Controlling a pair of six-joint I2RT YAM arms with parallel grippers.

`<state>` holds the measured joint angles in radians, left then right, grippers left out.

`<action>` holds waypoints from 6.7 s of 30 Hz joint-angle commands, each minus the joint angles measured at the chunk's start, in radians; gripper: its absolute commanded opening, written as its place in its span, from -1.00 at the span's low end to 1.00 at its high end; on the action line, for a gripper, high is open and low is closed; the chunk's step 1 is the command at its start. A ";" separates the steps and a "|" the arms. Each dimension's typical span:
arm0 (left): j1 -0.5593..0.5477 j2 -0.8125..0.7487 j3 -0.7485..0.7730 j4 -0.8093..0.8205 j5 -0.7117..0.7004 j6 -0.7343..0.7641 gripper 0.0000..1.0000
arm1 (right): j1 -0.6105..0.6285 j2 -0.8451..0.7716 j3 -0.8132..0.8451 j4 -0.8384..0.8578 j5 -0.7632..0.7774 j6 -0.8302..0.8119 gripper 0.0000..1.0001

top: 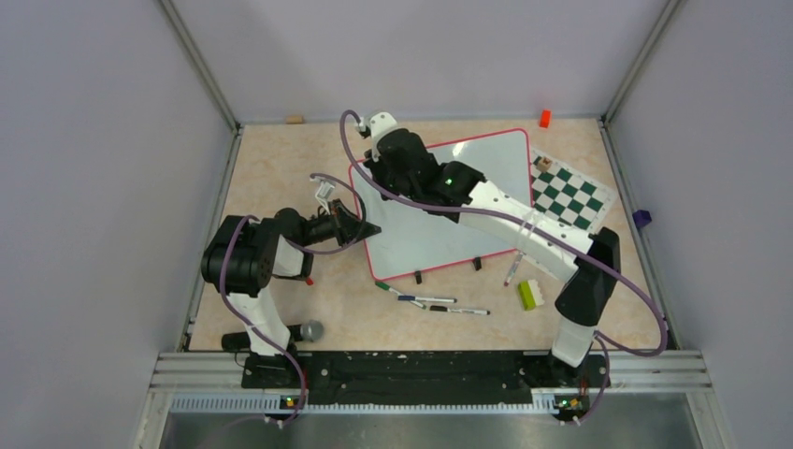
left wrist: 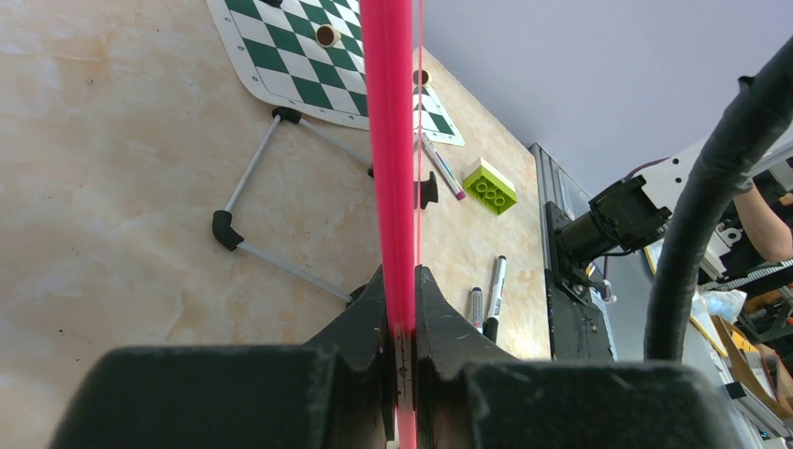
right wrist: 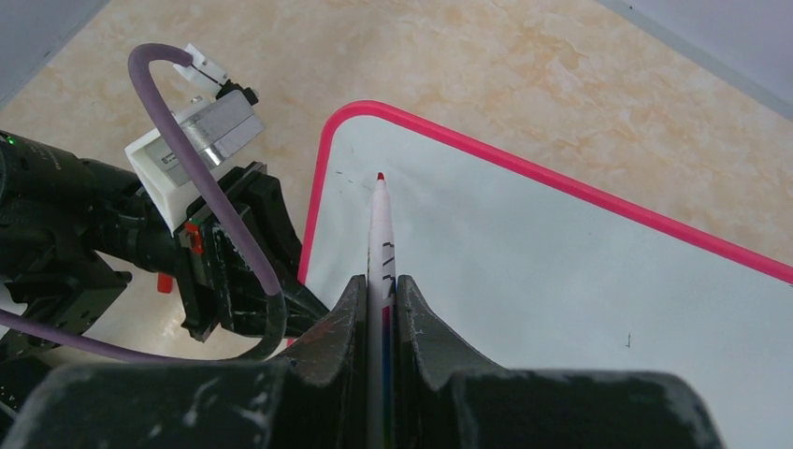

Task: Write a sentence on the whiteboard
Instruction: Open the sentence on the whiteboard.

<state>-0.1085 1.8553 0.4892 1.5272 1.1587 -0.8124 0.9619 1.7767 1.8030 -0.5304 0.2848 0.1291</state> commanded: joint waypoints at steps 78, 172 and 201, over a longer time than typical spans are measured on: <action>-0.030 0.014 0.002 0.093 0.037 0.089 -1.00 | 0.017 -0.004 0.081 -0.045 0.074 0.010 -1.00; -0.028 0.028 0.033 0.093 0.061 0.080 -1.00 | -0.012 -0.239 -0.185 0.054 0.024 -0.002 -1.00; -0.026 0.015 0.019 0.093 0.029 0.063 -1.00 | -0.084 -0.749 -0.686 0.290 -0.063 0.235 -1.00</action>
<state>-0.1188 1.8702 0.5087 1.5257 1.1618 -0.8139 0.8856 1.1141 1.1301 -0.3283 0.2409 0.3241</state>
